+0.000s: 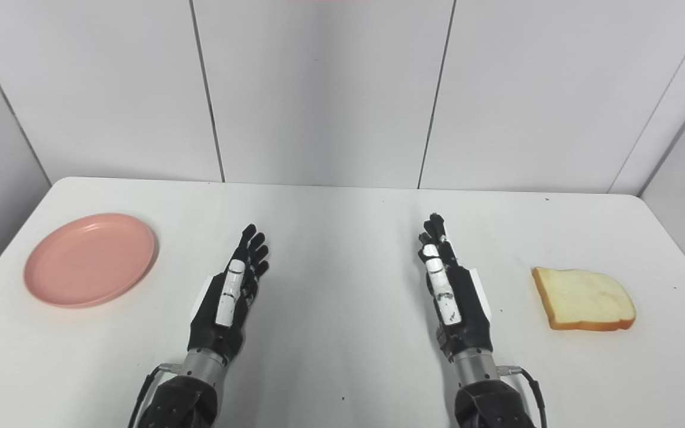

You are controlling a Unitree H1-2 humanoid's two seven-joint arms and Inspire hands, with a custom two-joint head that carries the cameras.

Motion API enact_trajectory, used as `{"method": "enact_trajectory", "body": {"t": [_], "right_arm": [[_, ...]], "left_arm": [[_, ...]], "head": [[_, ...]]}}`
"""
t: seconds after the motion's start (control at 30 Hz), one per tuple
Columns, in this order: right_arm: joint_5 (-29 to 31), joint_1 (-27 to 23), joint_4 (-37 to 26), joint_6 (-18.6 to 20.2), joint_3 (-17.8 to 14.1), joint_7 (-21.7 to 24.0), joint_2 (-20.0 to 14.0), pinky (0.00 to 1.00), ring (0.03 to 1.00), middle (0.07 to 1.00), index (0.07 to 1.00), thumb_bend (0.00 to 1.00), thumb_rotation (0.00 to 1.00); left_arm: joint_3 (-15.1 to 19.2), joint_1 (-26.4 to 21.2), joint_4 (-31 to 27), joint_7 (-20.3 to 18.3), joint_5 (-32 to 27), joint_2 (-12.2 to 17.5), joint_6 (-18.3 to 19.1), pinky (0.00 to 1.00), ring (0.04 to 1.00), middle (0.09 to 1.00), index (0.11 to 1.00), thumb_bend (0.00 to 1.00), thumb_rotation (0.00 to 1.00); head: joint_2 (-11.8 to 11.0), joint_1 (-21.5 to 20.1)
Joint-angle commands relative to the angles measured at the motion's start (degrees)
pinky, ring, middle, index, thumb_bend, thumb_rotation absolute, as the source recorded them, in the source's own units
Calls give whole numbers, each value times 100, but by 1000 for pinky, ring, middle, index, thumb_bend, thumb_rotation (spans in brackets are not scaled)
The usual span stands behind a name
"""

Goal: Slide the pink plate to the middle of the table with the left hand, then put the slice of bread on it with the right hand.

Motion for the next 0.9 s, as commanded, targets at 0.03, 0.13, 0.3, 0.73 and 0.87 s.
{"method": "enact_trajectory", "body": {"t": [0.03,0.13,0.3,0.73,0.87], "right_arm": [[31,-186,-168,-33,-26,-14,-14,1000,1000,1000,1000,661,888],[18,-184,-191,3,-31,-44,1,1000,1000,1000,1000,658,890],[37,-188,-187,10,-27,-19,-9,1000,1000,1000,1000,662,890],[29,-191,-151,-45,-23,-2,-24,1000,1000,1000,1000,660,892],[11,-200,-110,-93,-27,-9,-30,1000,1000,1000,1000,659,894]], "left_arm": [[-32,-119,-186,-51,27,6,-119,1000,1000,1000,984,661,964],[-36,-121,-175,-58,28,11,-128,1000,1000,1000,986,663,964],[-34,-122,-148,-51,30,5,-160,1000,1000,1000,987,664,959],[-41,-129,-134,-50,37,1,-167,1000,1000,1000,990,664,963],[-47,-147,-103,-53,45,4,-201,1000,1000,1000,992,661,961]], "head": [[3,10],[1,8],[1,8],[-10,8],[-36,48]]}}
